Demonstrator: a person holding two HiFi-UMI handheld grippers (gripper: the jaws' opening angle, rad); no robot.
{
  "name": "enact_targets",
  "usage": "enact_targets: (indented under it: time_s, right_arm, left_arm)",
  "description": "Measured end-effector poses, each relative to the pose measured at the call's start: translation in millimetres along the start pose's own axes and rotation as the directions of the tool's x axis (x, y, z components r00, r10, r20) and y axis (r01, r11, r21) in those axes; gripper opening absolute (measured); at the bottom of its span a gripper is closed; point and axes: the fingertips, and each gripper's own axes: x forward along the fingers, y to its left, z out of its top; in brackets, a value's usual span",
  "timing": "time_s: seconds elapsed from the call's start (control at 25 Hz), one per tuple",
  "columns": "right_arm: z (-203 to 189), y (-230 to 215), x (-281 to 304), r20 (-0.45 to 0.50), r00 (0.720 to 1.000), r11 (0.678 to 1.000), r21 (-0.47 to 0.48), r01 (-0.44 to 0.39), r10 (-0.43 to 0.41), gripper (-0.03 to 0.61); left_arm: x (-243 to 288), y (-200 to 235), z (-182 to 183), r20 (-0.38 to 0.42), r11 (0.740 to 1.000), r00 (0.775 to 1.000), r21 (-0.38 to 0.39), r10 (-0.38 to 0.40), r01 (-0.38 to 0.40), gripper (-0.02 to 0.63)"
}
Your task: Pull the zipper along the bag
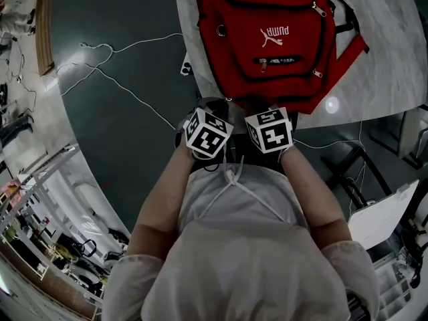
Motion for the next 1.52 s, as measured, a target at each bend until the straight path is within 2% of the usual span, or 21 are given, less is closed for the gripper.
enact_targets:
  time_s: [0.12, 0.44, 0.6, 0.72, 0.92, 1.24, 1.52]
  right_arm:
    - [0, 0, 0, -0.006, 1.000, 1.000, -0.003, 0.001, -0.001, 0.028]
    - [-1, 0, 2, -0.048, 0.998, 0.997, -0.065, 0.032, -0.035, 0.028]
    - [-3, -1, 2, -0.053, 0.998, 0.997, -0.073, 0.033, -0.037, 0.028]
    - [-2, -2, 2, -0.054, 0.998, 0.999, -0.032, 0.015, -0.017, 0.028]
    - [-1, -3, 2, -0.073, 0.997, 1.000, 0.028, -0.003, 0.005, 0.028]
    - [-3, -5, 6, -0.114, 0.992, 0.996, -0.073, 0.052, -0.060, 0.028]
    - [-2, -7, 4, -0.124, 0.989, 0.996, -0.055, 0.074, -0.081, 0.028]
  left_arm:
    - [-1, 3, 1, -0.015, 0.999, 1.000, 0.039, 0.026, -0.025, 0.026]
    - [-5, 18, 3, -0.011, 0.994, 0.997, 0.071, 0.081, -0.080, 0.026]
    - [-7, 24, 4, -0.006, 0.995, 0.996, 0.060, 0.085, -0.084, 0.026]
    - [-10, 36, 9, 0.007, 0.991, 0.993, 0.060, 0.119, -0.119, 0.026]
    - [-12, 54, 17, 0.031, 0.994, 0.994, -0.017, 0.109, -0.108, 0.026]
    - [-11, 80, 30, 0.036, 0.992, 0.993, -0.060, 0.115, -0.113, 0.026]
    - [-10, 102, 47, 0.052, 0.990, 0.989, -0.045, 0.139, -0.137, 0.026]
